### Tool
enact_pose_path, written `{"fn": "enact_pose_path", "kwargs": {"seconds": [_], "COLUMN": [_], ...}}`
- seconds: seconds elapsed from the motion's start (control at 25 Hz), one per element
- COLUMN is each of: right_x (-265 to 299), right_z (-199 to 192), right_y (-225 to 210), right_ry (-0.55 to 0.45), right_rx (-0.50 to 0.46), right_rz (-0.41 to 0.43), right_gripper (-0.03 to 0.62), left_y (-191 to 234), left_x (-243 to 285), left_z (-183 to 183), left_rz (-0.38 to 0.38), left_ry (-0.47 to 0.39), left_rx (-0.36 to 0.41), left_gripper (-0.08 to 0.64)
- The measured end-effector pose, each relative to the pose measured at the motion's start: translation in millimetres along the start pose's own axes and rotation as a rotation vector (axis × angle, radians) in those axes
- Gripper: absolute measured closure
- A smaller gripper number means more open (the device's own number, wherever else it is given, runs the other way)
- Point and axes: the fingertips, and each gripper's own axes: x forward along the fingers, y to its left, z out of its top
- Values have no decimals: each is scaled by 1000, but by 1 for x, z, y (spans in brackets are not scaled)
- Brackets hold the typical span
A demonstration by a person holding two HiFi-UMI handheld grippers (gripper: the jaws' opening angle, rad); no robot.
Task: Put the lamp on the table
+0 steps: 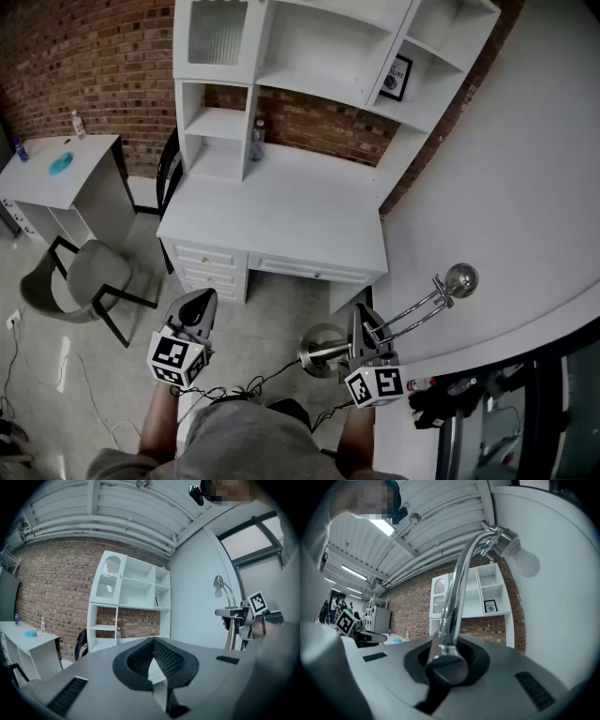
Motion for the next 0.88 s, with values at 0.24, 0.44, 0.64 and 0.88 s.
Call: {"fn": "enact_pose_path", "kwargs": {"seconds": [0.24, 0.44, 0.64, 0.88], "right_x": [-2, -2, 3, 21], "right_z": [-2, -7, -8, -4], "right_y": [4, 11, 19, 36], "right_ry": [7, 9, 13, 6], "right_rx": [-3, -21, -12, -12], "right_rz": [-2, 1, 16, 61], "right_gripper": [574, 574, 574, 574], "left_y": [3, 4, 8, 30], "left_x": [-3, -4, -8, -26], "left_z": [1, -2, 0, 1], "left_rz": [4, -3, -3, 48], "left_ry": [4, 4, 5, 2], "left_rx": [3, 7, 9, 16], "left_gripper": [558, 559, 558, 558]}}
